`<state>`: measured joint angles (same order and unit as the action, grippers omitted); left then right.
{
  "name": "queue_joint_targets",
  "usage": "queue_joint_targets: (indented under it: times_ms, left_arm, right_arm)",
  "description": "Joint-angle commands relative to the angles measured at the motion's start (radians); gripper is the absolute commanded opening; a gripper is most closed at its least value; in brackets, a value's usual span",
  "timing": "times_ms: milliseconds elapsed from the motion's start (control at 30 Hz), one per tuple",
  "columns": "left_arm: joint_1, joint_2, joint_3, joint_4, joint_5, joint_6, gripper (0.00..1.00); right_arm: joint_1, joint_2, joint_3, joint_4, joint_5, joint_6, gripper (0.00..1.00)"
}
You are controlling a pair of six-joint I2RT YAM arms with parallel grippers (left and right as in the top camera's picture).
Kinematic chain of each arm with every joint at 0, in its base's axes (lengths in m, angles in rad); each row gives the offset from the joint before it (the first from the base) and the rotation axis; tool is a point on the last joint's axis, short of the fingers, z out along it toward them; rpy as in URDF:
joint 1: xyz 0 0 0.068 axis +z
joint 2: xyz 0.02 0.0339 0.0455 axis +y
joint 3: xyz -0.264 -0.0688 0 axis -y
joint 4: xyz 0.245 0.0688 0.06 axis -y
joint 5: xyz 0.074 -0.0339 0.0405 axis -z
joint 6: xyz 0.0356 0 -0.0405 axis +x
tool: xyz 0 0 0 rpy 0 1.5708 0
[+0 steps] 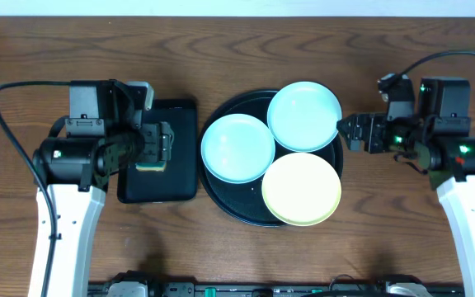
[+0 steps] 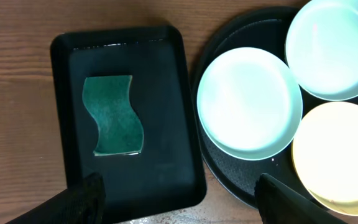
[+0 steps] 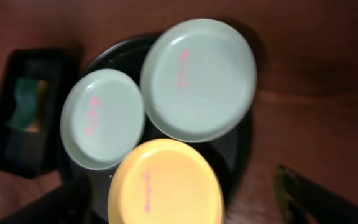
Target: Clean dirty plates on tray and stack at the side
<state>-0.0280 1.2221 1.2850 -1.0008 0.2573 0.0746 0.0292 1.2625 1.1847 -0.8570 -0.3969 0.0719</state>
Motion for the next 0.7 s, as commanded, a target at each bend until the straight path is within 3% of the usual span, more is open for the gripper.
queue_joint_targets:
  times_ms: [0, 167, 233, 433, 667]
  left_arm:
    - [-0.002, 0.010, 0.022, 0.000, 0.016, -0.008, 0.78]
    - [-0.002, 0.011, 0.022, 0.022, 0.011, -0.009, 0.78]
    - [-0.002, 0.014, 0.022, 0.022, -0.008, -0.013, 0.78]
    - [-0.002, 0.031, 0.022, 0.015, -0.235, -0.198, 0.78]
    - [-0.002, 0.058, 0.019, 0.014, -0.267, -0.294, 0.78]
  right_arm:
    - [0.055, 0.050, 0.024, 0.033, -0.084, 0.075, 0.83]
    - [0.174, 0.139, 0.033, 0.068, 0.031, 0.241, 0.78]
    - [0.227, 0.187, 0.047, 0.064, 0.080, 0.309, 0.70]
    - [0.357, 0.333, 0.083, 0.070, 0.180, 0.473, 0.43]
    - [0.454, 0.452, 0.083, 0.180, 0.251, 0.519, 0.38]
